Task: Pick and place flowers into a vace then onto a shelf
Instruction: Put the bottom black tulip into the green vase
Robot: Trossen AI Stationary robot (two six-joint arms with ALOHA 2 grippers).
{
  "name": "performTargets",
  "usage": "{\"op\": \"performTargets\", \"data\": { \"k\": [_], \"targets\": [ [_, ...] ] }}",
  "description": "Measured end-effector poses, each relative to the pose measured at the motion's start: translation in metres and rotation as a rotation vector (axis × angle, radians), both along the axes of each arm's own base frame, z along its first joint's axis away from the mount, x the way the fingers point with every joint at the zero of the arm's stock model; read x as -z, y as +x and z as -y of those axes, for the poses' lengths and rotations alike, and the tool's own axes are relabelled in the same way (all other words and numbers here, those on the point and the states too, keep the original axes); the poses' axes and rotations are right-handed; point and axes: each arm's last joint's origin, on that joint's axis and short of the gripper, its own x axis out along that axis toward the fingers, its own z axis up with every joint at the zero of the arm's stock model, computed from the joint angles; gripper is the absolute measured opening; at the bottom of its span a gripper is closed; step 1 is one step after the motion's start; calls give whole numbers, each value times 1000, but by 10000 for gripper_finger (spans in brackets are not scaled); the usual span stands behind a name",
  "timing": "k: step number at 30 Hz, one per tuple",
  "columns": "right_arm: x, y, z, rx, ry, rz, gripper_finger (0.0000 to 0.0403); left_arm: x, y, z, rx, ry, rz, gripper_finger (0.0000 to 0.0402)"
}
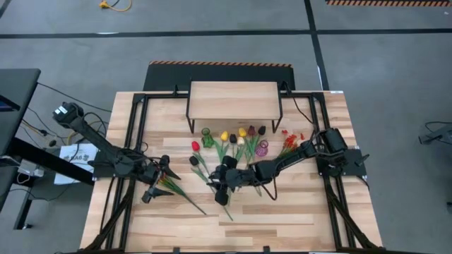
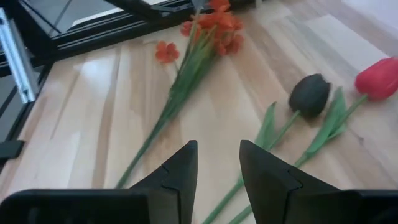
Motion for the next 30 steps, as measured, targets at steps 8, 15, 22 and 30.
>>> {"op": "performTargets", "data": {
  "k": [8, 15, 22, 30],
  "targets": [
    [0, 4, 15, 27, -2, -4, 113, -5, 7, 5, -26, 31, -108, 284],
    [-11, 6, 2, 63, -73, -21, 113, -2, 9, 6, -29, 37, -116, 284],
    [-47, 14, -7, 21, -126, -226, 113, -3, 9, 6, -30, 28, -117, 284],
    [-55, 15, 0, -54, -75, -312, 113, -2, 9, 6, -31, 21, -120, 284]
  ]
}}
